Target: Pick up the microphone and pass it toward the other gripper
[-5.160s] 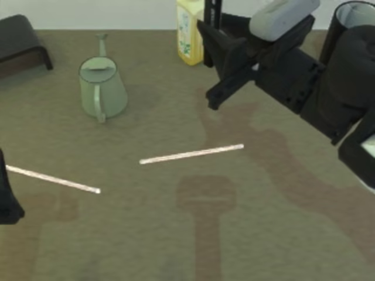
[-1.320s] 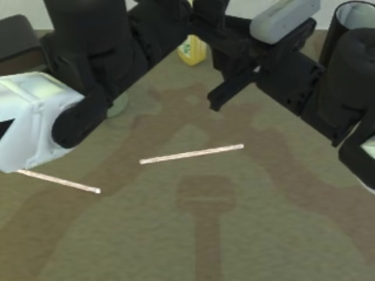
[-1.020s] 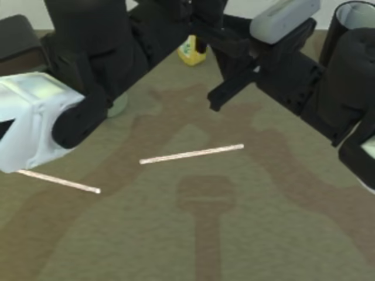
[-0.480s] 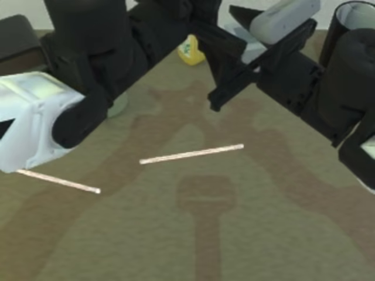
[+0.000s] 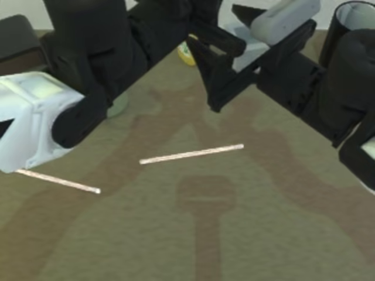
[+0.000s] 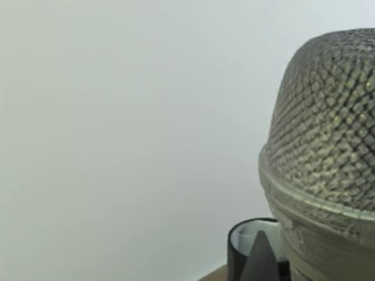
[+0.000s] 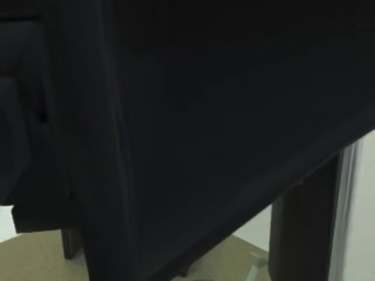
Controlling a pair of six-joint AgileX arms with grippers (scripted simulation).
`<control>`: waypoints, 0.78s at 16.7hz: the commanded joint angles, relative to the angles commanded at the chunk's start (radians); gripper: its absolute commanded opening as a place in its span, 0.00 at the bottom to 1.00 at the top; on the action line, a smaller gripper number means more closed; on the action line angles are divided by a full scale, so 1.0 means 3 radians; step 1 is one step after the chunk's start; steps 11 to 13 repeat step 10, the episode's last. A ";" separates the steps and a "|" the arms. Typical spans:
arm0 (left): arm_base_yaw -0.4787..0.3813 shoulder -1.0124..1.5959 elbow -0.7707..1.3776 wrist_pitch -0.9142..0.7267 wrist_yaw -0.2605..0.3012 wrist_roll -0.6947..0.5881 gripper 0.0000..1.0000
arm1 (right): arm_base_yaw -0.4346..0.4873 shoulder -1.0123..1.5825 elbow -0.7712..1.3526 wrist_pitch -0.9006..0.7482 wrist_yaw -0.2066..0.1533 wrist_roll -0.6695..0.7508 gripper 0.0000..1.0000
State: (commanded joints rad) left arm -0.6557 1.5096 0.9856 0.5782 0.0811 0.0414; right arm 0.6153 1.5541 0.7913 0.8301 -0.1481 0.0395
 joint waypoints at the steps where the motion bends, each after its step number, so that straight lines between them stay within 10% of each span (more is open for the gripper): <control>1: 0.0027 -0.0020 -0.0019 -0.0004 0.0028 -0.0001 0.00 | -0.0007 -0.0045 -0.0044 -0.0007 -0.0010 0.0000 1.00; 13: 0.0523 -0.0346 -0.0302 -0.0046 0.0450 -0.0025 0.00 | -0.0109 -0.0916 -0.0818 -0.0092 -0.0155 0.0009 1.00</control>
